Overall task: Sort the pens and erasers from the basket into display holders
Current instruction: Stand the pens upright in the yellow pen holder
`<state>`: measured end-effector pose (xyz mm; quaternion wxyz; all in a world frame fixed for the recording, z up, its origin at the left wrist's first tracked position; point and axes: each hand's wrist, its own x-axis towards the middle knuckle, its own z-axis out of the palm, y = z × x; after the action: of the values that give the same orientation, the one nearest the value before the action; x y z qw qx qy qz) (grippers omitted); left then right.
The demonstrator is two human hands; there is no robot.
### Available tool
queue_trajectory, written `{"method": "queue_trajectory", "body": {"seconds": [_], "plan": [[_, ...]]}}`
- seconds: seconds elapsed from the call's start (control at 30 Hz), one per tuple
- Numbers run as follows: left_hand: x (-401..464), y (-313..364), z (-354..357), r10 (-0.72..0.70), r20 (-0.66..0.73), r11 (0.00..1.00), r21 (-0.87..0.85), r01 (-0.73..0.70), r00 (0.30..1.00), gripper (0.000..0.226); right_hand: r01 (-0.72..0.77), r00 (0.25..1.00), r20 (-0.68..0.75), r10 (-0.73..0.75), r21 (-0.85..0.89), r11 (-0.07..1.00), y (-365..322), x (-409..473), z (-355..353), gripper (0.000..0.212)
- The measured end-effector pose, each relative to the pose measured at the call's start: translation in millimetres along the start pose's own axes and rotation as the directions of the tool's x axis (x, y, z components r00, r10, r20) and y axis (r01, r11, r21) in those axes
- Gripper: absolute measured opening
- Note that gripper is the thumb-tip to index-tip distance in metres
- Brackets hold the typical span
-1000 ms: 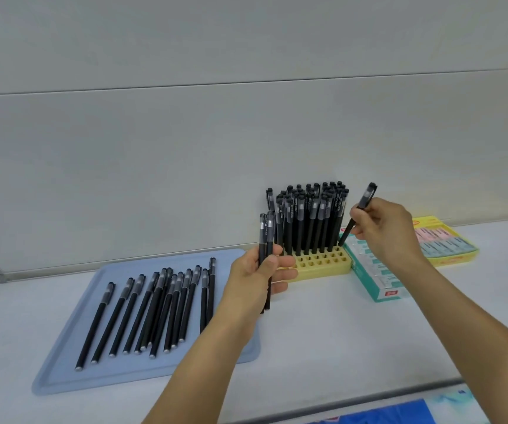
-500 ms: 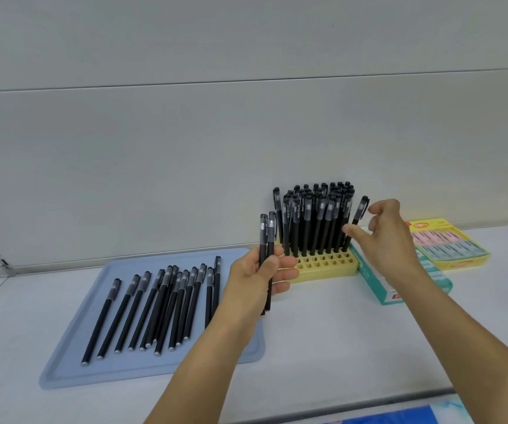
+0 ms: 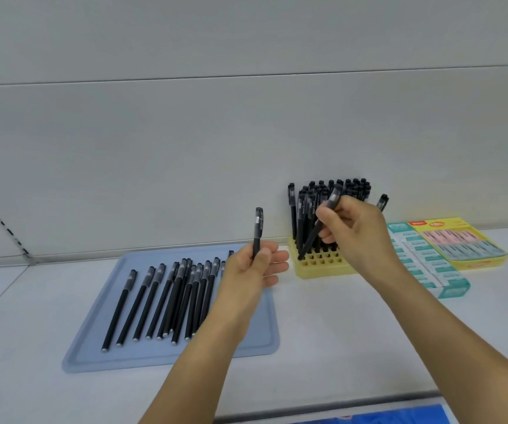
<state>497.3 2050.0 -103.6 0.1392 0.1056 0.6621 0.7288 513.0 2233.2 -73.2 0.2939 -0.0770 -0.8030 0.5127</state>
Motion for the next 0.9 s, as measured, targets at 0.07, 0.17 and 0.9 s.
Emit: {"method": "queue_trajectory", "body": {"seconds": [0.07,0.17,0.9], "plan": [[-0.4,-1.5,-6.1,-0.008,-0.024,1.000,-0.013,0.008,1.000,0.023,0.013,1.000,-0.011,-0.015,-0.118,0.993,6.6,4.0,2.3,0.011],[-1.3,-2.9,-9.1,-0.010,-0.015,1.000,-0.017,0.010,1.000,0.023,0.044,0.999,0.012,-0.043,-0.212,0.976,14.7,6.1,7.8,0.016],[3.7,-11.7,22.2,0.113,0.261,0.789,0.563,-0.246,0.959,0.025,0.007,0.985,0.174,-0.005,-0.010,1.000,-7.0,-18.7,7.3,0.019]]}}
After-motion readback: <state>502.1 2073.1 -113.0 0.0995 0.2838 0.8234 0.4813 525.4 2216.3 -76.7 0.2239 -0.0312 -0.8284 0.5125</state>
